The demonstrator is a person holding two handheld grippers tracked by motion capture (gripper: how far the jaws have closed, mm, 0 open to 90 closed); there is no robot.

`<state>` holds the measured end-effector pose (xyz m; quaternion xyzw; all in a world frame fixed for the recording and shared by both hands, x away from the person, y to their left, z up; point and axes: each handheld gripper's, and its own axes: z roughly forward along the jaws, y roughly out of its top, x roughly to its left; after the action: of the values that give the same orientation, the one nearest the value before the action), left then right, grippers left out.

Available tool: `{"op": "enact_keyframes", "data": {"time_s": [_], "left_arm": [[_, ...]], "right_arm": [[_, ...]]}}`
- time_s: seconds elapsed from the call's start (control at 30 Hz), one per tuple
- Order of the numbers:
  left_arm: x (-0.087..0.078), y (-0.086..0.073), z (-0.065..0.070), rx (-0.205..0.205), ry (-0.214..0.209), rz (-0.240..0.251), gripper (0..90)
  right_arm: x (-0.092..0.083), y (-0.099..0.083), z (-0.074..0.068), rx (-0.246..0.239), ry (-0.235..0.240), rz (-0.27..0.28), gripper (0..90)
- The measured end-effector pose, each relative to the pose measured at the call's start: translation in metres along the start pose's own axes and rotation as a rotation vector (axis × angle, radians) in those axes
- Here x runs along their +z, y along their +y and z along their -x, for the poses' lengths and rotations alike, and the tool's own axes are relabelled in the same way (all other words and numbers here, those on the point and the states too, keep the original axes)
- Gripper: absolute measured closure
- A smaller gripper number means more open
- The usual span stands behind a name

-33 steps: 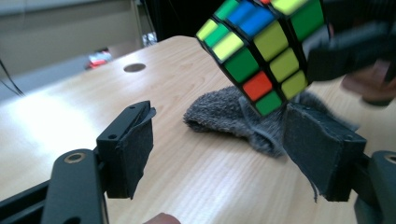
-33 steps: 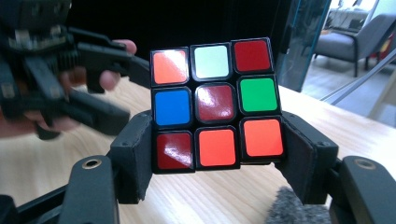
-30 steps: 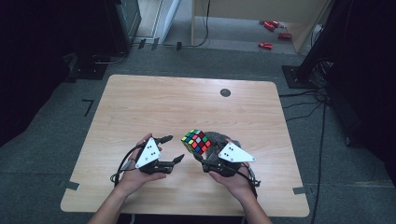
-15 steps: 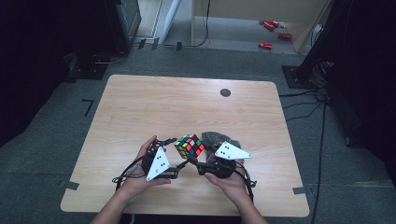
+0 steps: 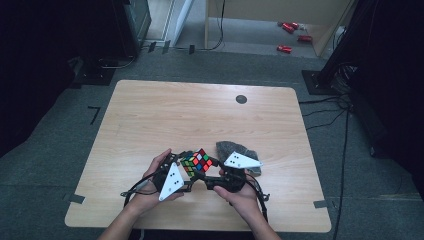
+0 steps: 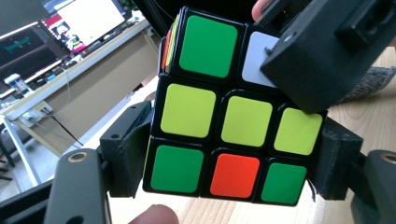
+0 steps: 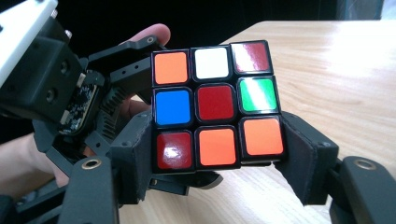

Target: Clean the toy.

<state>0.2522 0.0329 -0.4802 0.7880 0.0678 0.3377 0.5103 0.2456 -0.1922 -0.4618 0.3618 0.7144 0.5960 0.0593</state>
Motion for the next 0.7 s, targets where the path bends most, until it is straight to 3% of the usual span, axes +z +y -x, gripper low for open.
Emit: {"op": "enact_keyframes", "data": {"time_s": [0.1, 0.2, 0.3, 0.47, 0.5, 0.53, 0.6, 0.63, 0.67, 0.7], "left_arm": [[-0.001, 0.0, 0.0, 0.003, 0.015, -0.006, 31.0], [0.0, -0.001, 0.0, -0.018, 0.007, -0.007, 31.4], [0.0, -0.001, -0.001, -0.033, 0.016, -0.011, 31.7], [-0.003, -0.004, -0.008, -0.085, 0.025, -0.016, 32.2], [-0.004, -0.005, -0.009, -0.096, 0.026, -0.018, 32.2], [-0.004, -0.006, -0.01, -0.109, 0.026, -0.018, 32.2], [-0.005, -0.007, -0.012, -0.131, 0.028, -0.027, 32.2], [-0.005, -0.007, -0.013, -0.137, 0.031, -0.032, 32.3], [-0.005, -0.007, -0.014, -0.143, 0.032, -0.035, 32.3], [-0.005, -0.007, -0.014, -0.15, 0.03, -0.034, 32.3]], "right_arm": [[0.001, 0.0, 0.004, 0.037, 0.013, 0.002, 33.9], [0.001, 0.0, 0.006, 0.057, 0.02, -0.01, 32.7], [0.001, 0.001, 0.007, 0.045, 0.01, -0.024, 26.4], [-0.008, 0.008, 0.012, 0.014, -0.001, 0.005, 17.8], [-0.017, 0.013, 0.017, -0.021, -0.051, 0.035, 19.3], [-0.017, 0.013, 0.017, -0.021, -0.051, 0.035, 19.3], [-0.025, 0.015, 0.024, -0.049, -0.116, 0.054, 19.5], [-0.029, 0.014, 0.034, -0.07, -0.189, 0.043, 19.9], [-0.03, 0.012, 0.039, -0.079, -0.229, 0.025, 20.0], [-0.03, 0.012, 0.039, -0.079, -0.229, 0.025, 20.0]]}}
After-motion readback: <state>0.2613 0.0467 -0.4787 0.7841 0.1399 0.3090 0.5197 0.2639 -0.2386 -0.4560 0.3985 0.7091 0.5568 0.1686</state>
